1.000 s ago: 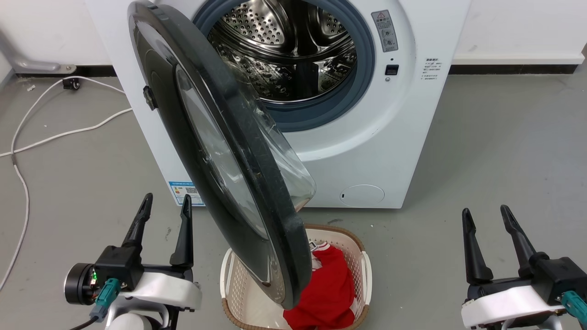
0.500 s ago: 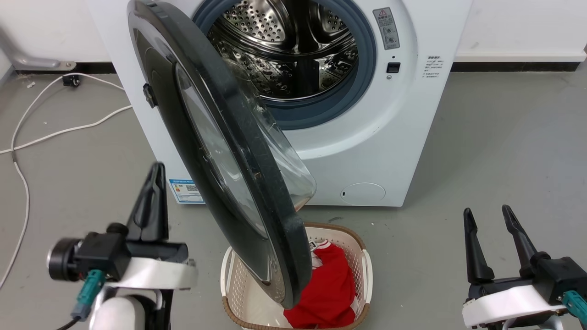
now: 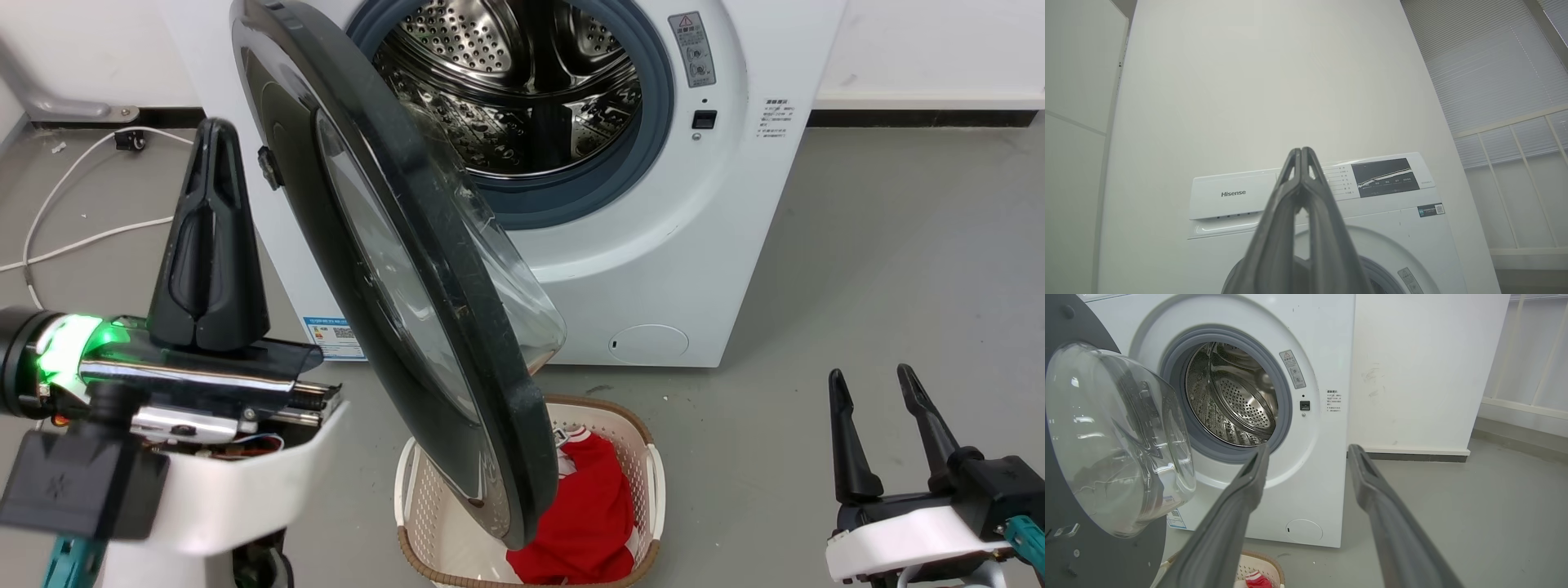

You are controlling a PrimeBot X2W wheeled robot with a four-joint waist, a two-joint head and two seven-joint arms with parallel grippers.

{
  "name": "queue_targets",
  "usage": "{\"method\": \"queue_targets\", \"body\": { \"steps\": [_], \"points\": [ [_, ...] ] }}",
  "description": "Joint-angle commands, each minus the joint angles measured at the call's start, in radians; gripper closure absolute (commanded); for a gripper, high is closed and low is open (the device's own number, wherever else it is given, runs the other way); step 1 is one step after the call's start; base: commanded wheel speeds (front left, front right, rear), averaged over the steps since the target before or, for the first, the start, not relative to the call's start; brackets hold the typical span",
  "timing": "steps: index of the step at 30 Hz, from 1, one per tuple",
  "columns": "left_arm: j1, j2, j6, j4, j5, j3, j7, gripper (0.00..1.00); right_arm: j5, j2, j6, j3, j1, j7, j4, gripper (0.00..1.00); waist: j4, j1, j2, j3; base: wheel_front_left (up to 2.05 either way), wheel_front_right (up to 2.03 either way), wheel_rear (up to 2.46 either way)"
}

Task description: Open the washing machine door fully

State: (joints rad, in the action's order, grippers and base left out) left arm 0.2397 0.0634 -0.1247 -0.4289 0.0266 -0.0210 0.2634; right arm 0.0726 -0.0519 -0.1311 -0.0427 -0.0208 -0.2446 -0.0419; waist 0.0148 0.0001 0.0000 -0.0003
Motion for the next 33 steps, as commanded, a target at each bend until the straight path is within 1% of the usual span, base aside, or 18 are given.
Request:
{"method": "queue_targets", "body": {
  "steps": [1, 5, 11, 12, 16, 17, 18, 23, 26, 29, 33],
  "points": [
    [0.014, 0.0, -0.001, -0.031, 0.002, -0.019, 0.002, 1.0, 0.006, 0.003, 0.001, -0.001, 0.011, 0.003, -0.001, 0.0, -0.001, -0.0001, 0.0, 0.001, 0.0, 0.0, 0.0],
    [0.015, -0.001, -0.003, -0.081, 0.014, -0.091, 0.002, 1.0, 0.007, 0.003, 0.001, 0.001, 0.01, 0.004, -0.004, 0.0, -0.006, -0.0001, 0.0, 0.0, 0.0, 0.0, 0.0],
    [-0.035, 0.014, -0.006, -0.068, 0.065, -0.271, -0.019, 1.0, 0.017, 0.003, 0.001, 0.006, 0.003, 0.005, -0.012, 0.0, -0.012, -0.0001, 0.0, -0.003, 0.0, 0.0, 0.0],
    [-0.035, 0.014, -0.006, -0.068, 0.065, -0.271, -0.019, 1.0, 0.017, 0.003, 0.001, 0.006, 0.003, 0.005, -0.012, 0.0, -0.012, -0.0001, 0.0, -0.003, 0.0, 0.0, 0.0],
    [-0.083, 0.036, -0.006, -0.033, 0.1, -0.382, -0.055, 1.0, 0.021, 0.003, 0.001, 0.007, 0.0, 0.005, -0.016, 0.0, -0.013, -0.0001, 0.0, -0.006, 0.0, 0.0, 0.0],
    [-0.11, 0.052, -0.006, -0.009, 0.116, -0.434, -0.073, 1.0, 0.024, 0.003, 0.001, 0.008, -0.004, 0.007, -0.019, 0.0, -0.011, -0.0001, 0.0, -0.007, 0.0, 0.0, 0.0],
    [-0.11, 0.052, -0.006, -0.009, 0.116, -0.434, -0.073, 1.0, 0.024, 0.003, 0.001, 0.008, -0.004, 0.007, -0.019, 0.0, -0.011, -0.0001, 0.0, -0.007, 0.0, 0.0, 0.0],
    [-0.185, 0.093, -0.006, 0.068, 0.145, -0.543, -0.117, 1.0, 0.026, 0.003, 0.001, 0.011, -0.011, 0.01, -0.024, 0.0, -0.006, -0.0001, 0.0, -0.011, 0.0, 0.0, 0.0],
    [-0.223, 0.114, -0.006, 0.119, 0.155, -0.581, -0.137, 1.0, 0.028, 0.003, 0.001, 0.015, -0.014, 0.012, -0.025, 0.0, 0.001, -0.0001, 0.0, -0.012, 0.0, 0.0, 0.0],
    [-0.245, 0.127, -0.004, 0.167, 0.159, -0.596, -0.148, 1.0, 0.029, 0.003, 0.001, 0.018, -0.018, 0.012, -0.026, 0.0, 0.005, -0.0001, 0.0, -0.01, 0.0, 0.0, 0.0],
    [-0.239, 0.121, 0.007, 0.226, 0.157, -0.594, -0.138, 1.0, 0.035, 0.003, 0.001, 0.022, -0.018, 0.014, -0.028, 0.0, 0.011, -0.0001, 0.0, -0.006, 0.0, 0.0, 0.0]
  ]
}}
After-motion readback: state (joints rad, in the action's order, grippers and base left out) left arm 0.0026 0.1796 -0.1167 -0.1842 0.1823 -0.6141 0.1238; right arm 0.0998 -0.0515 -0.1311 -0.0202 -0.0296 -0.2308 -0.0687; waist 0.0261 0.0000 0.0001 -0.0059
